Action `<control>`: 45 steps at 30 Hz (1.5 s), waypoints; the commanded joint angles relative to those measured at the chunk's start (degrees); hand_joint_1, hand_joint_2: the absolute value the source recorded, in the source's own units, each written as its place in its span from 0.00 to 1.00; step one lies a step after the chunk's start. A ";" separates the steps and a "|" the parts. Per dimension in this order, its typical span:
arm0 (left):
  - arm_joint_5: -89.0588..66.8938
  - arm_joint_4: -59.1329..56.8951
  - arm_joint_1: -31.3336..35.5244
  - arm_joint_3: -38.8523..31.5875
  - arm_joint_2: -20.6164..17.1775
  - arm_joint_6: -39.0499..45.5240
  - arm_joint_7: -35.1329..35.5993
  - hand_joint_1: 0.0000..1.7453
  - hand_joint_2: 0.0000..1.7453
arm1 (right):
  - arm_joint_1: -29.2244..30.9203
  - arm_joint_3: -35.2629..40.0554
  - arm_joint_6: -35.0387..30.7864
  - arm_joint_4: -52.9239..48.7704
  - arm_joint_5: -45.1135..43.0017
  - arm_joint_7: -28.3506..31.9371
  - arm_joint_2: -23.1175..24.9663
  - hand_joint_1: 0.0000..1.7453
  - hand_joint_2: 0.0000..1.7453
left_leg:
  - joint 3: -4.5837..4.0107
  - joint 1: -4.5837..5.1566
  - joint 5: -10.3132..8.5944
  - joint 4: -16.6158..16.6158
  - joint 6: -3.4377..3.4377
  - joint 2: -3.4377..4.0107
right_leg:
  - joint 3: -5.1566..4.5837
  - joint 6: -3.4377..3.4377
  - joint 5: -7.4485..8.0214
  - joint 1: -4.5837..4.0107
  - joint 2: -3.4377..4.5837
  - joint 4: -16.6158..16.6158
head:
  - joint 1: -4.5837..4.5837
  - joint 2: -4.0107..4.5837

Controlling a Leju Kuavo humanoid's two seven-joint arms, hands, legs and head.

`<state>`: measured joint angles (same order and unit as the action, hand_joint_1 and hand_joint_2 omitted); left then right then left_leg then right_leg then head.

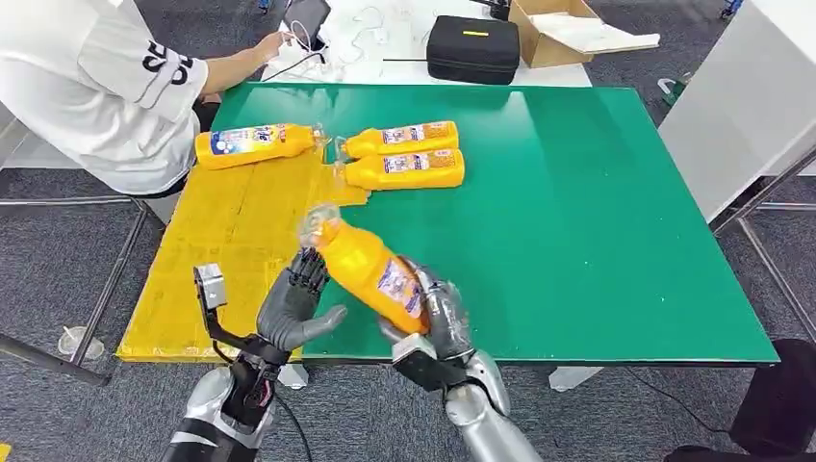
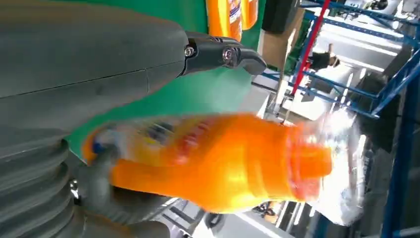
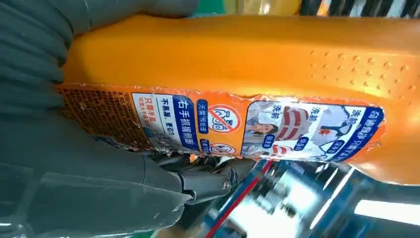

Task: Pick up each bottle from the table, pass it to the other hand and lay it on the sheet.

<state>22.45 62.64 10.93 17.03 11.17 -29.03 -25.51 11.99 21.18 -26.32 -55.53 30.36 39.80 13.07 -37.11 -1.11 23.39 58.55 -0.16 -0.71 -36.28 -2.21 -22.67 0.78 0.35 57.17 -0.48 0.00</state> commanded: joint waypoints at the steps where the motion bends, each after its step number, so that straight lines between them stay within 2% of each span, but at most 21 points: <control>1: 0.59 -8.56 5.03 3.09 -1.18 0.32 0.56 0.00 1.00 | 5.81 10.57 -1.27 16.16 3.40 -1.42 3.19 1.00 1.00 | 0.18 0.01 0.02 -0.06 0.03 0.08 | 0.16 0.06 -0.01 -0.01 0.02 -0.05 | 0.00 0.00; 5: 1.26 -9.02 5.27 3.39 -1.25 -0.46 1.12 0.00 1.00 | 5.97 11.47 -0.23 19.16 2.68 -1.80 3.80 1.00 1.00 | 0.42 0.02 0.09 -0.09 0.06 0.10 | 0.40 0.11 -0.08 -0.03 0.00 -0.09 | 0.00 0.00; 13: 2.83 -9.41 4.74 3.62 -1.62 -2.96 0.94 0.00 1.00 | 6.38 11.92 -0.13 21.70 2.59 -2.24 3.99 1.00 1.00 | 0.33 -0.01 0.08 -0.06 0.04 0.04 | 0.33 0.10 -0.09 -0.05 -0.07 -0.07 | 0.02 0.00; 14: 3.02 -9.33 4.72 3.71 -1.62 -3.22 1.06 0.03 1.00 | 6.43 11.76 -0.03 21.79 2.33 -2.16 4.01 1.00 1.00 | 0.18 0.01 0.03 -0.04 0.03 0.02 | 0.16 0.07 -0.05 -0.02 -0.07 -0.04 | 0.00 0.00; 15: 2.84 -9.00 4.55 3.83 -1.75 -3.03 0.91 0.62 1.00 | 6.45 11.46 -0.19 21.80 2.03 -2.25 4.03 1.00 1.00 | 0.30 0.00 0.07 -0.04 0.04 0.00 | 0.29 0.09 -0.10 -0.04 -0.12 -0.05 | 0.02 0.00; 16: 2.84 -9.00 4.55 3.83 -1.75 -3.03 0.91 1.00 1.00 | 6.45 11.46 -0.19 21.80 2.03 -2.25 4.03 1.00 1.00 | 0.20 0.01 0.04 -0.03 0.04 0.01 | 0.18 0.07 -0.06 -0.02 -0.09 -0.03 | 0.00 0.00; 31: 2.77 -8.80 4.44 3.88 -1.81 -3.00 0.88 1.00 1.00 | 6.44 11.36 -0.21 21.69 1.93 -2.16 3.97 1.00 1.00 | 0.33 0.01 0.08 -0.04 0.06 0.04 | 0.31 0.09 -0.11 -0.03 -0.12 -0.05 | 0.02 0.00; 32: 2.33 -8.59 4.29 3.96 -1.85 -2.54 0.71 1.00 1.00 | 6.42 11.27 -0.27 21.47 1.83 -2.21 3.94 0.99 1.00 | 0.08 0.01 0.00 -0.03 0.02 0.03 | 0.05 0.04 -0.02 -0.01 -0.07 -0.03 | 0.02 0.00; 33: 2.32 -8.54 4.26 3.97 -1.85 -2.57 0.68 1.00 1.00 | 6.40 11.15 -0.51 21.34 1.76 -2.20 3.94 0.99 1.00 | 0.34 0.01 0.08 -0.04 0.07 0.02 | 0.32 0.10 -0.11 -0.04 -0.14 -0.05 | 0.00 0.00; 38: 1.24 -7.11 3.67 3.35 -1.68 -1.18 -0.05 1.00 1.00 | 6.42 10.29 -1.44 19.24 1.49 -2.82 3.44 0.96 1.00 | 0.20 0.01 0.05 -0.02 0.05 0.04 | 0.18 0.06 -0.07 -0.02 -0.10 -0.03 | 0.02 0.00; 39: 1.22 -7.02 3.67 3.34 -1.72 -1.20 -0.01 1.00 1.00 | 6.47 10.21 -1.51 19.12 1.49 -2.92 3.37 0.96 1.00 | 0.48 0.00 0.15 -0.03 0.10 0.08 | 0.47 0.13 -0.16 -0.06 -0.12 -0.07 | 0.00 0.00; 41: 1.47 -6.37 3.52 2.67 -1.58 -0.60 0.20 1.00 1.00 | 6.42 9.59 -2.17 18.00 1.36 -3.18 3.10 0.86 1.00 | 0.12 0.01 0.03 -0.01 0.04 0.05 | 0.09 0.05 -0.05 -0.01 -0.08 -0.02 | 0.02 0.00; 42: 1.69 -6.25 3.50 2.43 -1.51 -0.52 0.22 1.00 1.00 | 6.44 9.39 -2.38 17.71 1.28 -3.22 3.06 0.86 1.00 | 0.23 0.00 0.07 0.00 0.06 0.05 | 0.21 0.07 -0.09 -0.03 -0.10 -0.02 | 0.00 0.00; 43: 1.86 -5.93 3.56 2.13 -1.56 -0.36 0.30 1.00 1.00 | 6.46 8.99 -2.72 17.10 1.10 -3.32 2.95 0.71 1.00 | 0.29 0.01 0.09 0.00 0.07 0.05 | 0.28 0.09 -0.12 -0.03 -0.12 -0.02 | 0.02 -0.02; 44: 2.30 -5.56 3.50 1.35 -1.38 0.15 0.41 1.00 1.00 | 6.33 8.32 -3.33 16.28 0.83 -3.84 2.94 0.00 1.00 | 0.19 0.01 0.06 0.01 0.05 0.05 | 0.17 0.07 -0.08 -0.02 -0.10 -0.01 | 0.02 0.00; 45: 2.43 -5.30 3.47 1.05 -1.37 0.34 0.39 1.00 1.00 | 6.32 8.08 -3.44 15.94 0.71 -4.03 2.95 0.00 1.00 | 0.29 0.00 0.10 0.01 0.07 0.05 | 0.28 0.09 -0.12 -0.04 -0.12 -0.01 | 0.00 0.00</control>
<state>24.15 56.89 12.30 18.14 9.88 -29.99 -25.55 17.32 29.90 -28.61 -38.53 31.43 37.00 17.31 -37.11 -1.10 23.39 58.56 -0.16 -0.63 -36.33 -2.21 -22.67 0.79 0.35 57.17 -0.48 0.00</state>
